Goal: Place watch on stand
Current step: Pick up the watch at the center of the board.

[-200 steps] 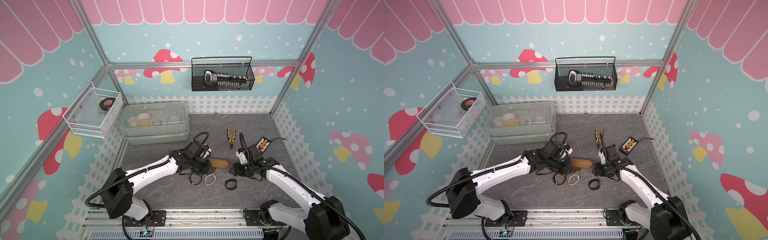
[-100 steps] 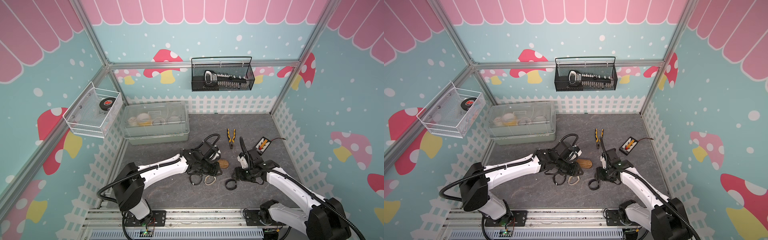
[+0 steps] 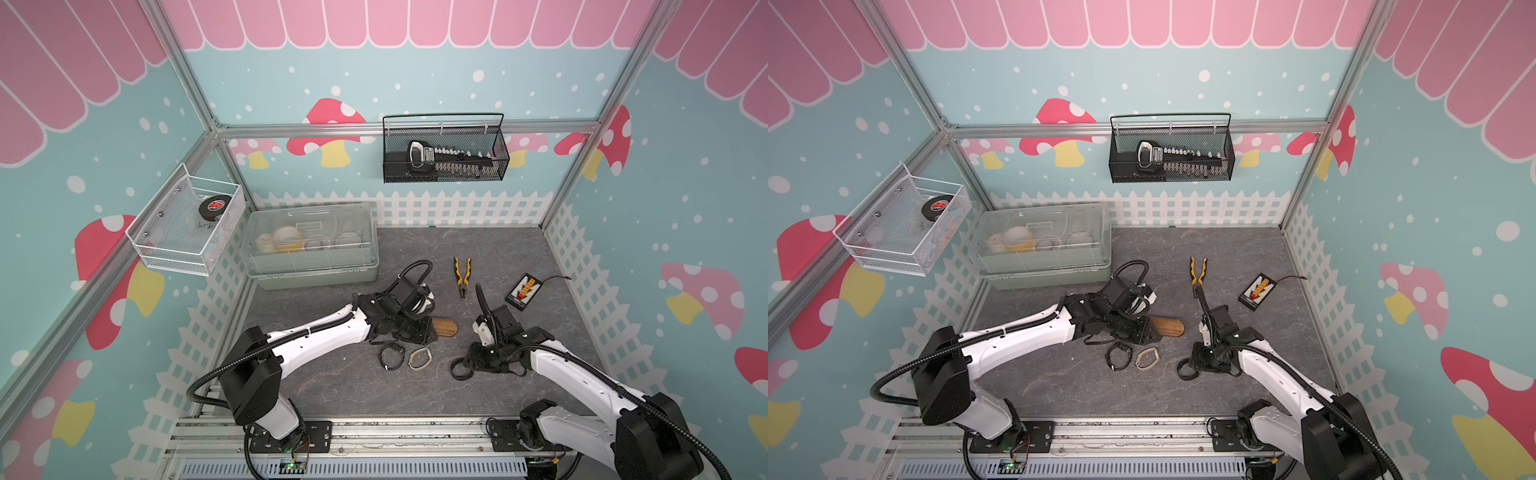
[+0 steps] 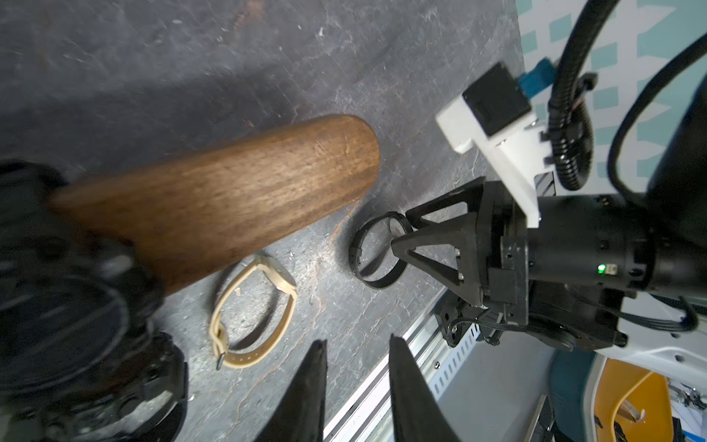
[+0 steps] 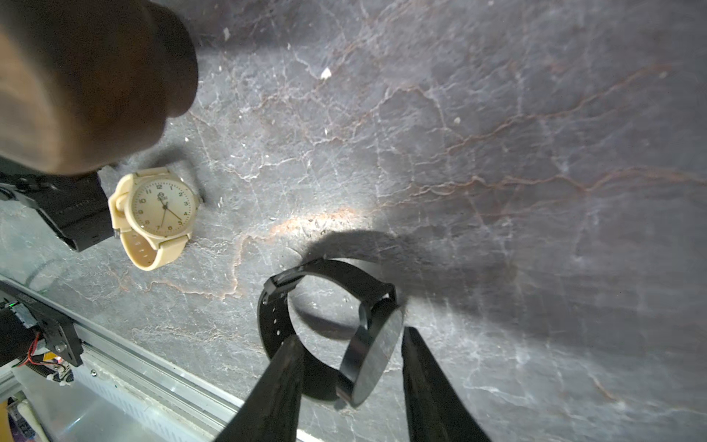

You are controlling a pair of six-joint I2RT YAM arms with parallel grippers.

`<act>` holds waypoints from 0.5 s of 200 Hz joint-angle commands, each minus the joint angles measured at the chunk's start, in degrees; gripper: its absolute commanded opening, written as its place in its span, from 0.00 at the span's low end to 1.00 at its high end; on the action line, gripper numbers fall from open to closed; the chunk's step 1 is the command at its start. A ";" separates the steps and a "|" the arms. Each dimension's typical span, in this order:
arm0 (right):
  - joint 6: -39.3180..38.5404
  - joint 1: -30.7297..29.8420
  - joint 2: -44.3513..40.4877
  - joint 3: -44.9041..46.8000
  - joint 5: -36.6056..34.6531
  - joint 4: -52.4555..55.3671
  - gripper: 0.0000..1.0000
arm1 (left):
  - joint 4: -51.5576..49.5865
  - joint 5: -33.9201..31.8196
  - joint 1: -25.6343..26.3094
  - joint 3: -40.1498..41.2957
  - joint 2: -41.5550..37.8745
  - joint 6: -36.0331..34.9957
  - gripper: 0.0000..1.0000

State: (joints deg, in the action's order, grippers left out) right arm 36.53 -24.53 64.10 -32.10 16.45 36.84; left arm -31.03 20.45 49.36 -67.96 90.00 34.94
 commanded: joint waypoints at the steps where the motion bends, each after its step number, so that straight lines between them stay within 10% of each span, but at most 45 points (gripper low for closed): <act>1: 1.15 -0.86 1.67 -0.26 -0.82 -0.46 0.39 | -0.44 -0.72 -1.93 1.70 -3.39 -1.33 0.29; 100: 1.32 -1.22 3.99 -2.22 -3.33 1.26 0.16 | -0.47 -0.26 -6.23 4.94 -7.73 -2.33 0.29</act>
State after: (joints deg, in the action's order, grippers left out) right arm 37.19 -25.26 68.16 -32.75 13.93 37.06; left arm -31.07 20.34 43.75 -63.79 84.05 33.95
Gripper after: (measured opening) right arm 0.181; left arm 0.288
